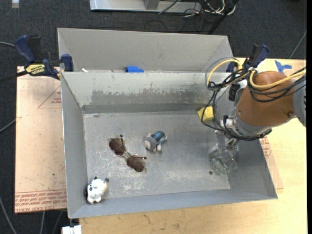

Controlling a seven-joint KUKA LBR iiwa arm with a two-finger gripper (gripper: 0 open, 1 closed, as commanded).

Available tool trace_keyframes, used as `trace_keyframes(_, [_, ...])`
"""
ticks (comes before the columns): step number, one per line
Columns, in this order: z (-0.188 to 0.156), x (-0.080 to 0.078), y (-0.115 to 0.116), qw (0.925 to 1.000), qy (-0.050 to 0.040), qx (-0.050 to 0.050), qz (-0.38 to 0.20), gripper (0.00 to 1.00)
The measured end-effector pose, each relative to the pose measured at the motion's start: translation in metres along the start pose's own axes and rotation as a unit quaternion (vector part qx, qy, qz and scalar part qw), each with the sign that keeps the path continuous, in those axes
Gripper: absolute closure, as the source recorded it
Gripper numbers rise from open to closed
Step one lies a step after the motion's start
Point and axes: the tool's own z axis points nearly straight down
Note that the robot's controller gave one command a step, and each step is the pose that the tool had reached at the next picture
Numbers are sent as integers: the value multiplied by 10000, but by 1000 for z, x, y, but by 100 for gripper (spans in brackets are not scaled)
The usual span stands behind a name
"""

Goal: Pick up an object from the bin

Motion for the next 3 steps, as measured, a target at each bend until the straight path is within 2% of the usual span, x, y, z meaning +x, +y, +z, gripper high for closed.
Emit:
trace_keyframes(1, [-2,-1,0,10000,12,1,-10,100])
trace_keyframes(3, [-21,2,0,9999,110,18,-20,100])
